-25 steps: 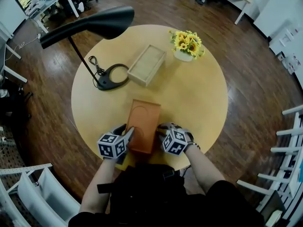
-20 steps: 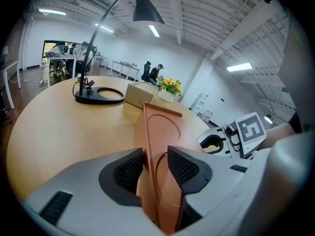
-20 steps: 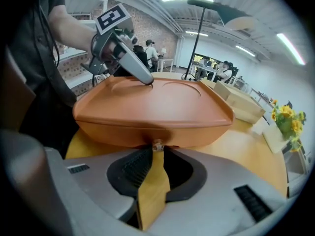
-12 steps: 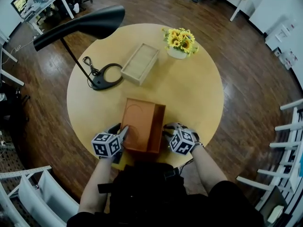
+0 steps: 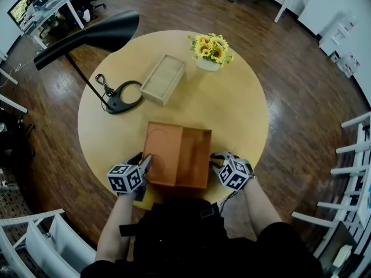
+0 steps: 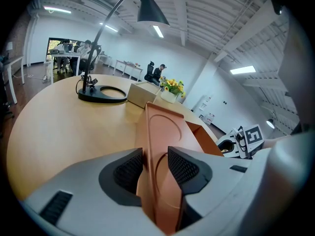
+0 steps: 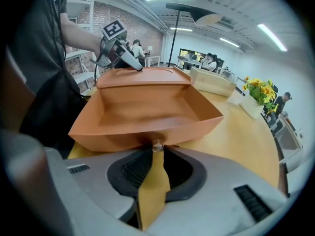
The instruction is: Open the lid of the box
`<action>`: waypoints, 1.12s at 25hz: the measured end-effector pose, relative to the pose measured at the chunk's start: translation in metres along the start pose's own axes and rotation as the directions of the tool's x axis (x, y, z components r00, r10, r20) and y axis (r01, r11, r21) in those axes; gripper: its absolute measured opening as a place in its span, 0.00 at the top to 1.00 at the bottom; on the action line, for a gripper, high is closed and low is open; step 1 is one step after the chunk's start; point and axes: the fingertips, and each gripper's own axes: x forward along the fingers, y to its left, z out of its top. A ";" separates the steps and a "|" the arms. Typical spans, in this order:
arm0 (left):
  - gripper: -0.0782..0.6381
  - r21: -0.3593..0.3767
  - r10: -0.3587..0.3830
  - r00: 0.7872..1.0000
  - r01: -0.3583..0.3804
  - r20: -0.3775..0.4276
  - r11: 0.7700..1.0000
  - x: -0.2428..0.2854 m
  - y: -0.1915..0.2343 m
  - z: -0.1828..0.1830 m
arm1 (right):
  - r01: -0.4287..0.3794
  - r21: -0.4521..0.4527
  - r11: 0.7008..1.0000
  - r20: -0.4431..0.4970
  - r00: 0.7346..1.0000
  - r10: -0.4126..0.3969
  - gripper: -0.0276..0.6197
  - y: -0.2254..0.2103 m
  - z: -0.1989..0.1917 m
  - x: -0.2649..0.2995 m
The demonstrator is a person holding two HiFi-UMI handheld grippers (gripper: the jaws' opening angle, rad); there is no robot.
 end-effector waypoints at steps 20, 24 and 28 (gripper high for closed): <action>0.67 -0.037 -0.025 1.000 0.026 0.016 0.999 0.003 0.005 -0.001 | 0.074 0.168 0.983 0.089 0.992 -0.090 0.77 -0.020 -0.002 -0.027; 0.70 -0.012 -0.032 0.997 0.033 0.064 0.999 0.000 0.002 0.010 | 0.117 0.331 0.936 0.246 0.947 -0.206 0.77 -0.045 0.019 -0.071; 0.72 -0.006 -0.074 0.973 0.077 0.219 0.997 -0.022 -0.010 0.046 | -0.001 0.594 0.804 0.493 0.790 -0.363 0.77 -0.076 0.051 -0.142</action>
